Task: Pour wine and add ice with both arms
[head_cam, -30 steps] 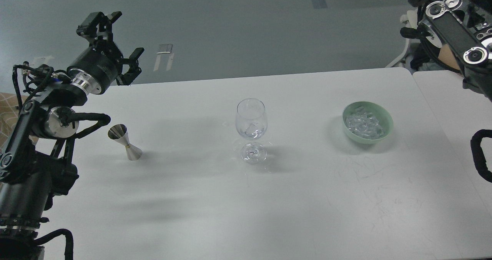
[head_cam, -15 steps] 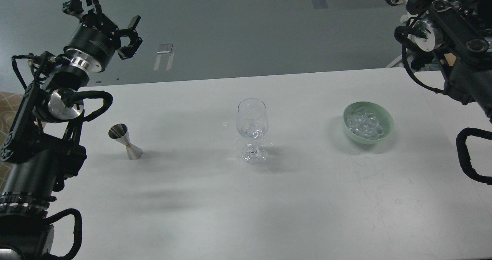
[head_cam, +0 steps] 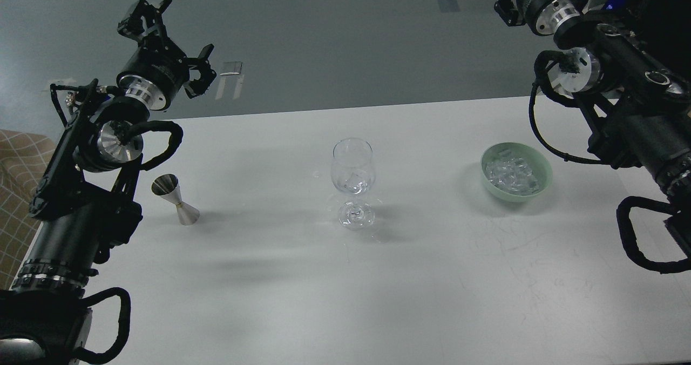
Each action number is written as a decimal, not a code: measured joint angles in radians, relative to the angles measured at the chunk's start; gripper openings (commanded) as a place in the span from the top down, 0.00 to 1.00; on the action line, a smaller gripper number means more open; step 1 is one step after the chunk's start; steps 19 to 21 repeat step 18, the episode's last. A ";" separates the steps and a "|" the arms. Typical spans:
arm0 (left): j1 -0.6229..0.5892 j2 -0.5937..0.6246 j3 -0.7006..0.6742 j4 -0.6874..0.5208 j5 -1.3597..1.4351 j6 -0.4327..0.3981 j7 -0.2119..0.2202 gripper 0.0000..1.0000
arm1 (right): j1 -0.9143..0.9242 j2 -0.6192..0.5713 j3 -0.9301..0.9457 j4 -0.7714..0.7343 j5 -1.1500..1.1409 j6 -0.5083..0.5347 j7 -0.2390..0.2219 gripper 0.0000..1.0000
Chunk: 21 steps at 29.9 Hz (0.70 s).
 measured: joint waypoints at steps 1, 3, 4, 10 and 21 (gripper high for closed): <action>-0.005 0.001 -0.002 0.019 -0.002 -0.022 0.000 0.02 | -0.005 0.001 0.015 0.000 0.003 0.016 0.007 0.00; -0.017 0.002 -0.006 0.070 -0.013 -0.091 0.000 0.02 | -0.017 0.006 0.053 -0.001 0.015 0.057 0.024 0.00; -0.023 0.002 -0.006 0.092 -0.023 -0.119 0.000 0.02 | -0.024 0.012 0.072 -0.003 0.023 0.080 0.032 0.00; -0.034 0.002 0.008 0.172 -0.078 -0.256 0.005 0.02 | -0.055 0.026 0.140 -0.009 0.096 0.180 0.054 0.00; -0.050 0.001 0.011 0.209 -0.084 -0.321 0.002 0.02 | -0.079 0.027 0.147 -0.013 0.182 0.275 0.060 0.00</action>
